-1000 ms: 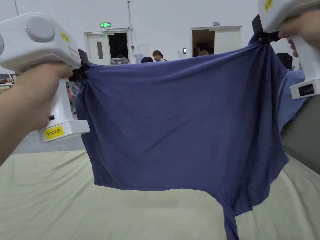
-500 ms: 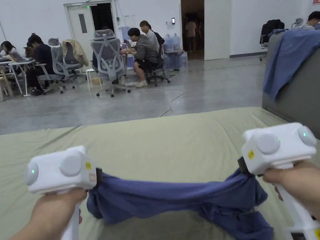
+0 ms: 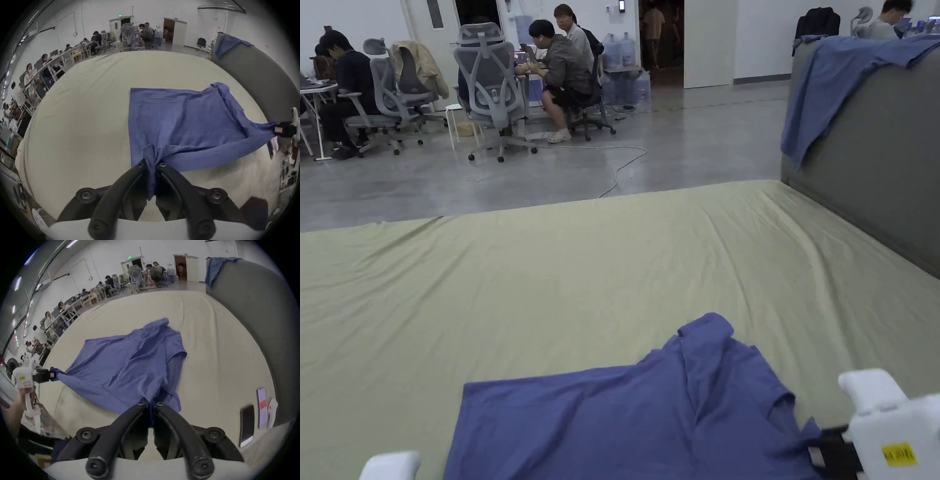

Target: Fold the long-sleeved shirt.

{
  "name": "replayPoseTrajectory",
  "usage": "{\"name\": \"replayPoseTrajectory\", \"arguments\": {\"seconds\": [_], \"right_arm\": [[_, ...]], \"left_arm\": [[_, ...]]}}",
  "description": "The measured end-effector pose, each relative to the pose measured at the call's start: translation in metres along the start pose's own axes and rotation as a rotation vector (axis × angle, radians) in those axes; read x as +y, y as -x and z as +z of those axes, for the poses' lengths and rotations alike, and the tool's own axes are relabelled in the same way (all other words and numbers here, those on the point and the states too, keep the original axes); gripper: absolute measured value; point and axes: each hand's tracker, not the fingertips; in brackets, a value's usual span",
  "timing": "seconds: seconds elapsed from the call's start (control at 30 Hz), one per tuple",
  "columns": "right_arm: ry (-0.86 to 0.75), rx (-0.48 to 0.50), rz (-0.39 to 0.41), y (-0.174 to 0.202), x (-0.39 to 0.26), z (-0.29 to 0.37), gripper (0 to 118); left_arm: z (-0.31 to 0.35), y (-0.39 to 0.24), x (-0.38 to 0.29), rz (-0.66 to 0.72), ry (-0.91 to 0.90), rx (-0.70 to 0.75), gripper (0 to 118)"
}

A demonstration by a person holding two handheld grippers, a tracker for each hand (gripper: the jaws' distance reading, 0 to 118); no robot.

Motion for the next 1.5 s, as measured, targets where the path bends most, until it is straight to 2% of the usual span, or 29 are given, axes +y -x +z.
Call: {"name": "replayPoseTrajectory", "arguments": {"seconds": [0.07, 0.2, 0.27, 0.43, 0.53, 0.63, 0.7, 0.73, 0.77, 0.8, 0.83, 0.87, 0.9, 0.93, 1.0, 1.03, 1.1, 1.13, 1.17, 1.2, 1.23, 1.3, 1.37, 1.5], "right_arm": [[0.031, -0.045, 0.037, 0.002, -0.034, 0.010, 1], [0.090, -0.065, 0.046, 0.009, -0.089, 0.018, 1], [0.118, -0.115, 0.112, 0.013, -0.110, 0.019, 1], [0.175, -0.127, 0.119, 0.018, -0.138, 0.008, 1], [0.219, -0.185, 0.162, 0.021, -0.146, -0.010, 1], [0.298, -0.178, 0.141, 0.021, -0.155, -0.033, 2], [0.274, -0.182, 0.147, 0.022, -0.161, -0.038, 6], [0.264, -0.185, 0.150, 0.022, -0.157, -0.037, 10], [0.268, -0.188, 0.134, 0.021, -0.153, -0.035, 18], [0.266, -0.193, 0.113, 0.018, -0.150, -0.032, 35], [0.260, -0.205, 0.104, 0.018, -0.148, -0.026, 71], [0.242, -0.244, 0.109, 0.019, -0.144, -0.016, 95], [0.197, -0.280, 0.113, 0.020, -0.142, -0.005, 105], [0.125, -0.322, 0.118, 0.018, -0.139, 0.013, 106], [-0.023, -0.268, 0.101, 0.021, -0.132, 0.049, 106], [-0.058, -0.235, 0.068, 0.022, -0.130, 0.063, 106], [-0.048, -0.076, -0.061, 0.018, -0.127, 0.083, 104], [-0.081, -0.001, -0.099, 0.017, -0.129, 0.087, 84], [-0.105, -0.001, -0.126, 0.018, -0.129, 0.089, 46], [-0.105, -0.026, -0.145, 0.021, -0.128, 0.086, 0], [-0.122, -0.086, -0.135, 0.022, -0.127, 0.091, 0], [-0.129, -0.071, -0.032, 0.027, -0.113, 0.082, 0], [-0.128, -0.076, -0.027, 0.027, -0.085, 0.067, 0], [-0.184, -0.052, -0.016, 0.031, -0.014, 0.045, 0]], "left_arm": [[0.022, -0.004, -0.032, -0.001, 0.002, -0.027, 4], [0.045, -0.012, -0.082, -0.029, 0.046, -0.064, 4], [0.050, -0.014, -0.097, -0.042, 0.051, -0.055, 4], [0.050, -0.007, -0.125, 0.028, 0.089, -0.075, 4], [0.033, -0.002, -0.139, 0.025, 0.149, -0.068, 4], [0.006, 0.005, -0.155, 0.114, 0.247, -0.066, 4], [0.003, 0.011, -0.161, 0.218, 0.193, -0.105, 9], [0.005, 0.013, -0.159, 0.252, 0.188, -0.113, 19], [0.008, 0.015, -0.157, 0.283, 0.184, -0.141, 37], [0.013, 0.017, -0.155, 0.301, 0.171, -0.161, 66], [0.022, 0.015, -0.148, 0.290, 0.168, -0.162, 104], [0.032, 0.013, -0.143, 0.267, 0.157, -0.117, 118], [0.043, 0.011, -0.138, 0.230, 0.128, -0.066, 117], [0.060, 0.007, -0.133, 0.197, 0.050, -0.045, 114], [0.082, 0.003, -0.119, 0.136, 0.061, 0.000, 108], [0.090, 0.000, -0.114, 0.113, 0.099, -0.007, 96], [0.117, -0.006, -0.125, 0.159, -0.029, 0.046, 74], [0.122, -0.010, -0.126, 0.187, -0.062, 0.083, 12], [0.126, -0.013, -0.126, 0.226, -0.067, 0.084, 0], [0.130, -0.015, -0.124, 0.269, -0.071, 0.069, 0], [0.134, -0.017, -0.123, 0.285, -0.070, 0.010, 0], [0.134, -0.025, -0.110, 0.270, -0.069, -0.008, 0], [0.136, -0.038, -0.092, 0.214, -0.090, 0.002, 0], [0.136, -0.057, -0.069, 0.199, -0.129, -0.064, 0]]}}
